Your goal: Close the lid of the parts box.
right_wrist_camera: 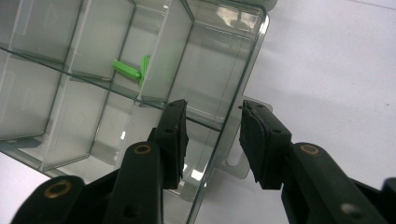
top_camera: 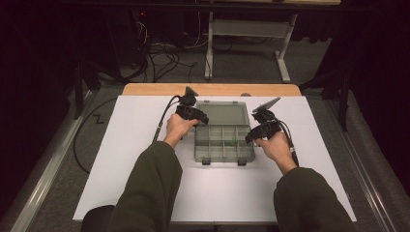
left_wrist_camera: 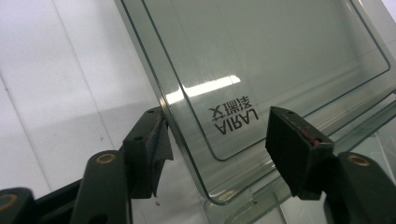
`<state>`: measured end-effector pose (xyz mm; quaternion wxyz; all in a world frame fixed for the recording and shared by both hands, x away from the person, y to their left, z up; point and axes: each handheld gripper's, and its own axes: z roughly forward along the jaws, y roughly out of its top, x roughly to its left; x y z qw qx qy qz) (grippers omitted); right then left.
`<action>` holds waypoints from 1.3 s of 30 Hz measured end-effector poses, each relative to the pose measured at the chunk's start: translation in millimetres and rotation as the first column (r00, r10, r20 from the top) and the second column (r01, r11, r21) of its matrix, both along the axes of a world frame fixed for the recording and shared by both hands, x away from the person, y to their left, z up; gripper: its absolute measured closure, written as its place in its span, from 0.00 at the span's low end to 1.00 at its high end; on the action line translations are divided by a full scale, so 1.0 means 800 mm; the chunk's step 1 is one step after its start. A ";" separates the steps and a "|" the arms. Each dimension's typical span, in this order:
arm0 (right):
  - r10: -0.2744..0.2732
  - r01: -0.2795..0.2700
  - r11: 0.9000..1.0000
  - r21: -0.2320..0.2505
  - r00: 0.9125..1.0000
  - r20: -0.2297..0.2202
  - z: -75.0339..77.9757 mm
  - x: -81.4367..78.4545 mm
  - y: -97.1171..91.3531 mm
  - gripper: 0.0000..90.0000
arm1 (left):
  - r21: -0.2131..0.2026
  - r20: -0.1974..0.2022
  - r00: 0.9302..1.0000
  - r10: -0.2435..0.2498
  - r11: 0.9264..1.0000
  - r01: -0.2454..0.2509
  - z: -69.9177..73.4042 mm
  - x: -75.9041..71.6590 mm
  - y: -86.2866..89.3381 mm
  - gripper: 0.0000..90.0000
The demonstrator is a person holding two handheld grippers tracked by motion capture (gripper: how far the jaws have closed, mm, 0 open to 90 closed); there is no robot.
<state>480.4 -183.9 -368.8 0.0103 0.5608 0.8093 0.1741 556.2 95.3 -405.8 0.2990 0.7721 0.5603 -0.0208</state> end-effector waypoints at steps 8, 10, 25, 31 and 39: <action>-0.001 0.001 1.000 -0.005 1.000 0.003 0.000 -0.001 0.001 0.71 | 0.008 0.023 1.000 -0.011 1.000 0.011 0.006 -0.003 0.002 0.50; -0.002 0.002 1.000 -0.005 1.000 0.000 0.000 0.000 0.001 0.71 | 0.007 0.033 0.999 -0.015 1.000 0.015 0.009 -0.005 0.003 0.51; 0.002 -0.002 1.000 -0.017 1.000 0.014 0.001 -0.002 0.003 0.71 | 0.025 0.127 0.990 -0.066 0.998 0.063 0.036 -0.022 0.010 0.63; 0.000 0.001 1.000 -0.018 1.000 0.019 0.000 -0.003 0.003 0.71 | 0.060 0.159 0.982 -0.103 0.994 0.095 0.044 -0.032 0.010 0.66; -0.006 0.007 1.000 -0.017 1.000 0.026 0.000 -0.005 0.003 0.71 | 0.113 0.202 0.967 -0.152 0.985 0.131 0.048 -0.041 0.007 0.69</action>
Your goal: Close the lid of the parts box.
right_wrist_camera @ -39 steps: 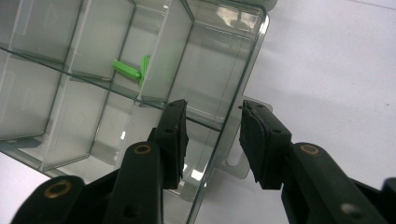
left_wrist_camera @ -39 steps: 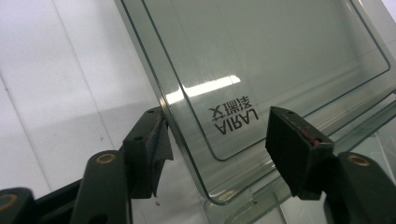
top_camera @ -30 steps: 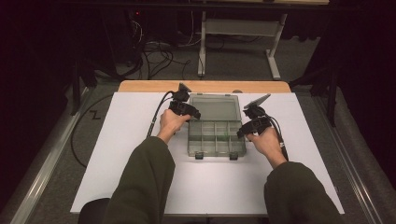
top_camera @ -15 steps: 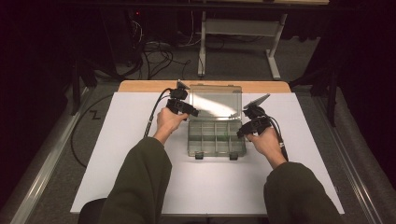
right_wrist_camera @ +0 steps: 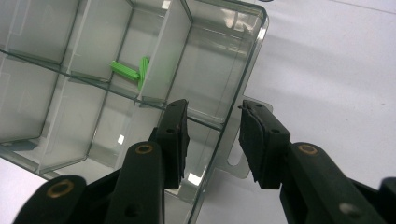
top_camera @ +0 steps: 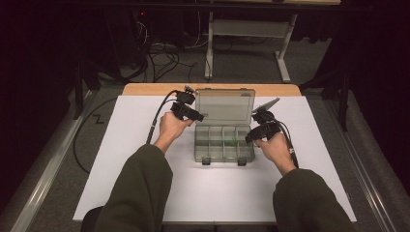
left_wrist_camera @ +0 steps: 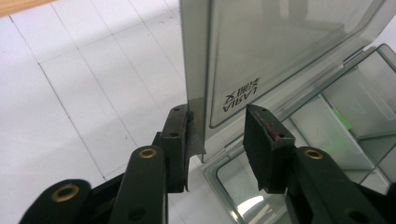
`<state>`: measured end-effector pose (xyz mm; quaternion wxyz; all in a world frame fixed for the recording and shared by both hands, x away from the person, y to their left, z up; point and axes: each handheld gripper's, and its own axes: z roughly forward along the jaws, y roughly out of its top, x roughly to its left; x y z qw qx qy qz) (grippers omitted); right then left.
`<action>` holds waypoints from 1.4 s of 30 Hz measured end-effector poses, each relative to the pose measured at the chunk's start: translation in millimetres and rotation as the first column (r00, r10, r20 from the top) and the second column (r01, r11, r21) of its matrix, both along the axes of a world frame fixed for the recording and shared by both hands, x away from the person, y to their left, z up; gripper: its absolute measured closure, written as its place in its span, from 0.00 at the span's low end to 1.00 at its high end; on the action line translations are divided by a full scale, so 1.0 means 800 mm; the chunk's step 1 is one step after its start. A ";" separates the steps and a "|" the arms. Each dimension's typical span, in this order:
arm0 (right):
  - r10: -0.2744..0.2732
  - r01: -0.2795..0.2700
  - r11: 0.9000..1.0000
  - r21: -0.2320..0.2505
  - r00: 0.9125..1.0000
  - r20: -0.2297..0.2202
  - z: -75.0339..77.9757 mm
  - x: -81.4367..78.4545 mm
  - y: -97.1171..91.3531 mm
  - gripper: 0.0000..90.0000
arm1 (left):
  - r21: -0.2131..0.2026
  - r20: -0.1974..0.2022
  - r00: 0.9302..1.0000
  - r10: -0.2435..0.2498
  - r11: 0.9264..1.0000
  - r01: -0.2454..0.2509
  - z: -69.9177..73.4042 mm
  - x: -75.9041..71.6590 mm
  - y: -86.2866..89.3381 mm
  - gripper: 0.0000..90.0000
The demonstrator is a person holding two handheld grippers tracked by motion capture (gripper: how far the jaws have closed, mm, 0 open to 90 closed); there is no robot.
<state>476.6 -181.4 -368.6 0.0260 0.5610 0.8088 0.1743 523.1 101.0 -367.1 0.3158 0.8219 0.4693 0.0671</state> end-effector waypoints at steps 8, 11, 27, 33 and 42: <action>-0.008 0.007 1.000 0.014 1.000 0.026 -0.002 -0.005 -0.002 0.71 | 0.006 0.036 0.999 -0.026 1.000 0.026 0.002 -0.011 0.002 0.70; -0.012 0.011 1.000 0.016 0.999 0.033 -0.003 -0.006 -0.002 0.71 | -0.001 0.050 0.998 -0.029 1.000 0.029 -0.001 -0.014 0.004 0.71; 0.023 -0.028 0.999 0.030 0.988 0.151 -0.011 -0.024 -0.007 0.71 | 0.004 0.093 0.994 -0.050 0.999 0.050 -0.004 -0.026 0.007 0.72; 0.022 -0.028 0.999 0.037 0.986 0.165 -0.012 -0.026 -0.008 0.71 | 0.005 0.106 0.993 -0.052 0.999 0.052 -0.005 -0.028 0.006 0.72; 0.080 -0.086 0.996 0.022 0.977 0.198 -0.013 -0.027 -0.007 0.65 | 0.013 0.126 0.990 -0.056 0.998 0.055 -0.008 -0.028 0.005 0.72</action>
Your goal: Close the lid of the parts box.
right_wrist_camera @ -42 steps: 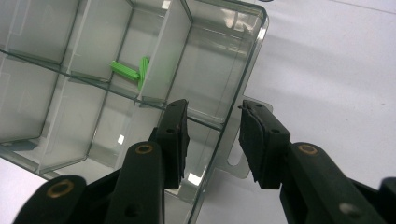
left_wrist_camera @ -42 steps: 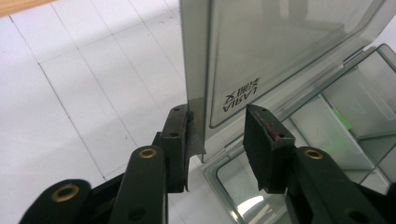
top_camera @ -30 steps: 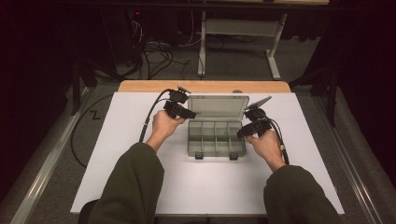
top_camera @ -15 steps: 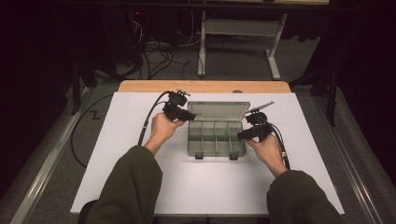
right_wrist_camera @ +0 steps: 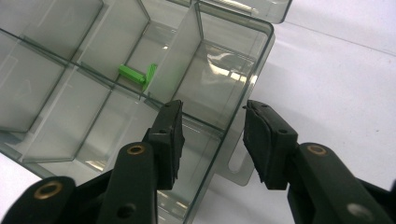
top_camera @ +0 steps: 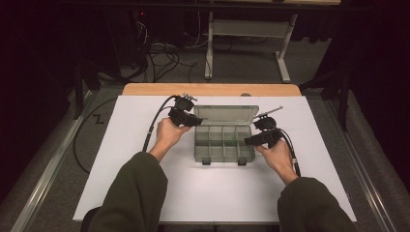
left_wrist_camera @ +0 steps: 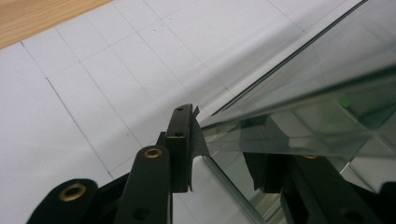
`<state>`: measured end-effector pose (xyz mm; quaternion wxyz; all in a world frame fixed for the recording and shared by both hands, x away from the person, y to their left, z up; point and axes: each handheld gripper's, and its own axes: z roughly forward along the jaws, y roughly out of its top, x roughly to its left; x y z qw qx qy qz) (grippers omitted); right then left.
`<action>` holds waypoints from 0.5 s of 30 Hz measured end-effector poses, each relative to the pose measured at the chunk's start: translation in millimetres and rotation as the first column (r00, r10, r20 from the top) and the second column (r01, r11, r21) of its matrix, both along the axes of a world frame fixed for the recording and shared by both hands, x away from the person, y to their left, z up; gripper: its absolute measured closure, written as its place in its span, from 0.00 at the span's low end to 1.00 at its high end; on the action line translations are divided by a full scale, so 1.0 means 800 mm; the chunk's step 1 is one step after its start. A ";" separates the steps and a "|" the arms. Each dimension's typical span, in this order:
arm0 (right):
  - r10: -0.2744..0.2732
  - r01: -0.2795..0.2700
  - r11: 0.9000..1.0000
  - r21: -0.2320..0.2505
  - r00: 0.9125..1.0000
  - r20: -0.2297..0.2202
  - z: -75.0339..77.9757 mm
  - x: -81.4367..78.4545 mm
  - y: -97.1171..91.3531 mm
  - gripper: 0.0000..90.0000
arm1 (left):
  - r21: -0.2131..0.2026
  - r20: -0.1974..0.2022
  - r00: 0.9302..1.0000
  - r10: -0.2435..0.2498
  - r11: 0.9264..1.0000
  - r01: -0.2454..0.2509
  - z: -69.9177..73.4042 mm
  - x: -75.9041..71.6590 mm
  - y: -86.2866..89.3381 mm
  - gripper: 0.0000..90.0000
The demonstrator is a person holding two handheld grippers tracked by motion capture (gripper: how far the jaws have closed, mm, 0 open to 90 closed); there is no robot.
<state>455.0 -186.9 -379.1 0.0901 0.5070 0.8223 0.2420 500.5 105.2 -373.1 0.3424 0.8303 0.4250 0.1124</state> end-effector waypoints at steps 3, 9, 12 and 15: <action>0.002 -0.002 1.000 0.009 1.000 -0.008 0.001 0.000 -0.001 0.65 | 0.004 0.002 1.000 -0.004 1.000 0.004 0.000 -0.001 0.000 0.72; 0.020 -0.020 1.000 0.022 1.000 -0.015 0.006 -0.004 -0.004 0.68 | 0.003 0.003 1.000 -0.007 1.000 0.007 0.000 -0.001 0.001 0.72; 0.025 -0.025 0.999 0.024 1.000 -0.006 0.013 -0.006 -0.007 0.74 | 0.004 0.004 1.000 -0.008 1.000 0.008 0.000 -0.002 0.000 0.72; 0.034 -0.034 0.999 0.035 0.999 -0.005 0.018 -0.008 -0.014 0.82 | 0.009 0.007 1.000 -0.013 1.000 0.013 0.001 -0.002 0.000 0.72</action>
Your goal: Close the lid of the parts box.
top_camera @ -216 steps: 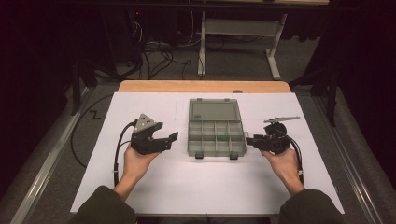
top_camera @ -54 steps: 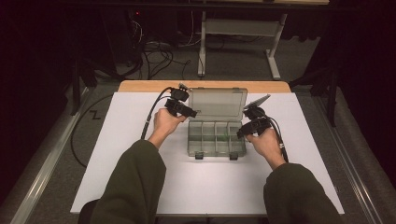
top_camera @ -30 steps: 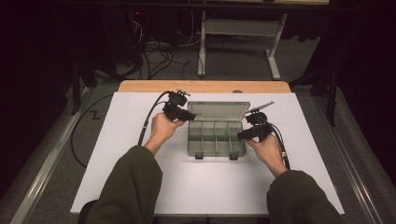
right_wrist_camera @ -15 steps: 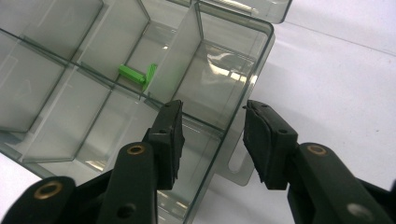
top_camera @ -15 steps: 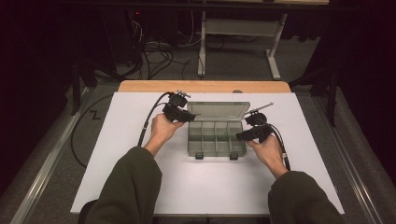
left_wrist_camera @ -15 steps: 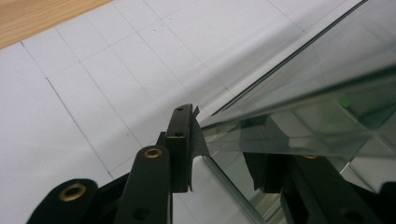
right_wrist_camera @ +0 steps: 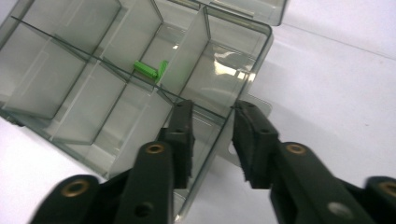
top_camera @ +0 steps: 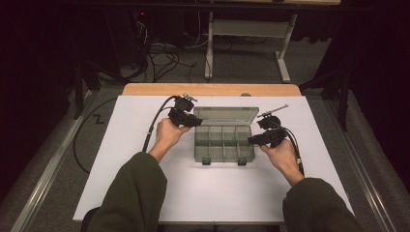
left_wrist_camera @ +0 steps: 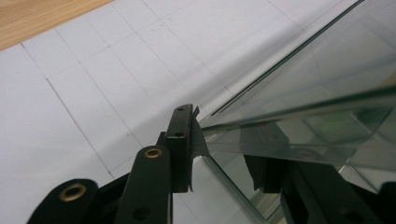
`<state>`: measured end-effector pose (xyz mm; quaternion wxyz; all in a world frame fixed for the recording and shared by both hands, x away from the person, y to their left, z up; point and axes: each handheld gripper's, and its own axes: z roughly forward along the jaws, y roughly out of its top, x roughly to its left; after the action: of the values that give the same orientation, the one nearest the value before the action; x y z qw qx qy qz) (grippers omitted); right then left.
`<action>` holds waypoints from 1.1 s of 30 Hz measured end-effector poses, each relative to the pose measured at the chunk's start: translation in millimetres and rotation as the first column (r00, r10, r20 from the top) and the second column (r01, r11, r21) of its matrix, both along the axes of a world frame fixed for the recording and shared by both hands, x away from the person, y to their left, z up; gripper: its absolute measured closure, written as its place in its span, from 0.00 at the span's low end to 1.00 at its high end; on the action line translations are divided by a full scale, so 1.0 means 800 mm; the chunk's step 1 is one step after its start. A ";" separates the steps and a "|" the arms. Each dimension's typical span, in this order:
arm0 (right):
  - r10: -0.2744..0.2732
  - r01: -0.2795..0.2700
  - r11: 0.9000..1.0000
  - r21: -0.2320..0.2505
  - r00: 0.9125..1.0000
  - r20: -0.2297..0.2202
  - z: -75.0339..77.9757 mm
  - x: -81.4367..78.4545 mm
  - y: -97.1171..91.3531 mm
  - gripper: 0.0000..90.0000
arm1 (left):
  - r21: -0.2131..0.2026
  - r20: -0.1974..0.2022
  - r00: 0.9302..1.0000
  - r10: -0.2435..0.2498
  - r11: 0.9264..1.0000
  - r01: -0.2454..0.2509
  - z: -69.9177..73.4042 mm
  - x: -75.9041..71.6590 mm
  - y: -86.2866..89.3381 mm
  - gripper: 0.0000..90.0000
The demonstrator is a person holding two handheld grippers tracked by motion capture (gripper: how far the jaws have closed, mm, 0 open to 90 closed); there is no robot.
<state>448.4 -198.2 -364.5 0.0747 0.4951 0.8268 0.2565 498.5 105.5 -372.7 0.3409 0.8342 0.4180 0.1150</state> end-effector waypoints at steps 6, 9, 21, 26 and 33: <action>-0.004 0.004 0.999 0.043 1.000 0.006 0.012 0.004 -0.018 0.92 | -0.001 0.002 1.000 -0.003 1.000 0.003 0.001 -0.001 0.001 0.72; -0.014 0.012 0.998 0.058 1.000 0.026 0.023 0.010 -0.024 0.96 | 0.001 0.006 1.000 -0.005 1.000 0.005 0.001 -0.001 0.001 0.72; -0.065 0.060 0.996 0.067 0.995 0.080 0.064 0.037 -0.030 0.99 | 0.027 0.021 0.999 -0.025 0.999 0.024 0.003 -0.005 -0.001 0.72; -0.073 0.066 0.995 0.075 0.993 0.091 0.074 0.044 -0.024 0.99 | 0.034 0.027 0.999 -0.031 0.999 0.030 0.002 -0.006 -0.001 0.72; -0.063 0.056 0.995 0.081 0.994 0.091 0.078 0.047 -0.018 0.98 | 0.047 0.029 0.999 -0.039 0.998 0.037 0.003 -0.008 -0.002 0.71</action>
<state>485.6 -212.9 -301.7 0.1017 0.5094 0.7966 0.3092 492.1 103.7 -370.7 0.3296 0.8479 0.3941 0.1307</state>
